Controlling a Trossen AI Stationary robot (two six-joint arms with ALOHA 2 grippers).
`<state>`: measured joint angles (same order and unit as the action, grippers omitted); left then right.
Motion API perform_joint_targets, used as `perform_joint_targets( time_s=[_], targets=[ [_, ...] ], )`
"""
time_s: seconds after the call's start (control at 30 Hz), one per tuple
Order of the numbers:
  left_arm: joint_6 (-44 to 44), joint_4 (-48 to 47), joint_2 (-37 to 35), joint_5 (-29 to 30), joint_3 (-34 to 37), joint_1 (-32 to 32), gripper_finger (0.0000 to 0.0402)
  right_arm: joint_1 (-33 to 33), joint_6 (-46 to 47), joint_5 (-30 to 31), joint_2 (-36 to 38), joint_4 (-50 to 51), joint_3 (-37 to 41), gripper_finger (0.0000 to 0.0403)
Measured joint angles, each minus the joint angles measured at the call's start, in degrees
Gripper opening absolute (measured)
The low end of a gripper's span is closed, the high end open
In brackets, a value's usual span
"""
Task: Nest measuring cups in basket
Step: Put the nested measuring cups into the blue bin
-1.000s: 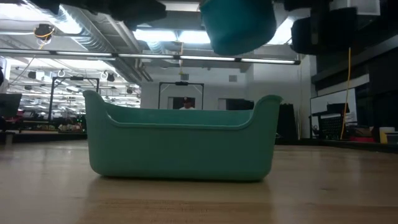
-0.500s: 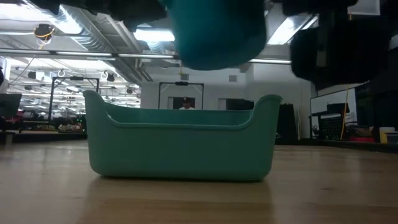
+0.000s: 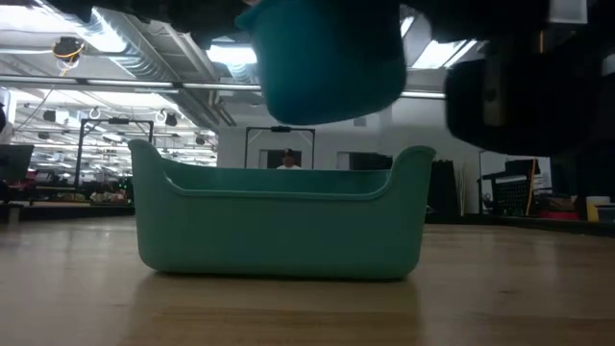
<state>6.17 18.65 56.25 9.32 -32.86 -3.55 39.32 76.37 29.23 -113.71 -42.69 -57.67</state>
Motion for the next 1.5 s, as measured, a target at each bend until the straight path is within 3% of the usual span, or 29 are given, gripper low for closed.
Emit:
perform_joint_targets(
  time_s=[0.27,0.37,1.0,1.5],
  targets=[
    [0.0,-0.02,0.0,0.0,0.0,0.0,0.0112,4.27,1.06,13.0,0.0,0.08,0.02,0.0096],
    [0.0,-0.02,0.0,0.0,0.0,0.0,0.0112,4.91,1.06,15.15,0.02,0.63,0.02,0.0096],
    [-0.04,-0.02,0.0,0.02,0.0,0.0,0.0112,4.4,4.39,13.0,-3.77,1.36,0.09,0.0097],
    [-0.06,-0.01,0.0,0.02,0.0,0.0,0.0112,0.58,4.58,0.83,-4.72,-0.27,0.09,0.0097]
  ],
)
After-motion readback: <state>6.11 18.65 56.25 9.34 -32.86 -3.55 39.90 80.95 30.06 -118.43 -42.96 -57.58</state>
